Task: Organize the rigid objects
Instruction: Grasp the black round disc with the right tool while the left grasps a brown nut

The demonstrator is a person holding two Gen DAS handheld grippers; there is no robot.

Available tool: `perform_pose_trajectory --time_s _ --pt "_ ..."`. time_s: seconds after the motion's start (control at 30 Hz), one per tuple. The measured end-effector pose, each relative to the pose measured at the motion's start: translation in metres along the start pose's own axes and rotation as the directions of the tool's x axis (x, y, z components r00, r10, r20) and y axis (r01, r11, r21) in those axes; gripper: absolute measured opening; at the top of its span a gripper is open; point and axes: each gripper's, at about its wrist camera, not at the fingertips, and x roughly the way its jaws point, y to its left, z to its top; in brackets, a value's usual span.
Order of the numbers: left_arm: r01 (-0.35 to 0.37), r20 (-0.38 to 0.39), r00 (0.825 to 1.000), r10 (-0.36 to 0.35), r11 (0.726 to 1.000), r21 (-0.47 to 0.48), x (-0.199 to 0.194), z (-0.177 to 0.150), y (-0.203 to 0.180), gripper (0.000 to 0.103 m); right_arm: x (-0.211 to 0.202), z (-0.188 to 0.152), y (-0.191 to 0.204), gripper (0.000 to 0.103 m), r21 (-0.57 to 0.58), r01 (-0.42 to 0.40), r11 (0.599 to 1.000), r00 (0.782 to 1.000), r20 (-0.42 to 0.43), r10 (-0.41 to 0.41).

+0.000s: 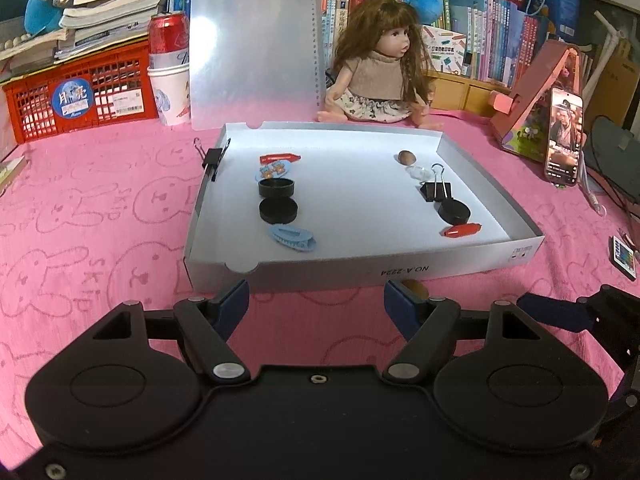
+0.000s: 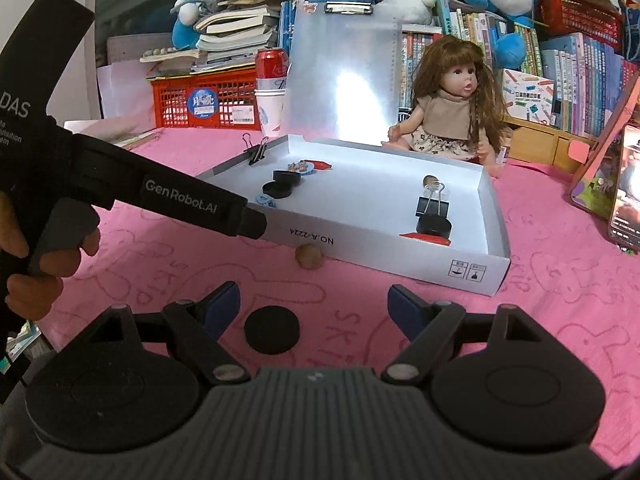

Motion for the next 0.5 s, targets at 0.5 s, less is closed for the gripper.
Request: perform_pose_trajectory --time_s 0.5 --pt "0.02 -0.003 1.0 -0.02 0.999 -0.026 -0.008 -0.01 0.011 0.069 0.0 -0.017 0.014 0.075 -0.011 0.006 1.0 0.998 0.055 -0.005"
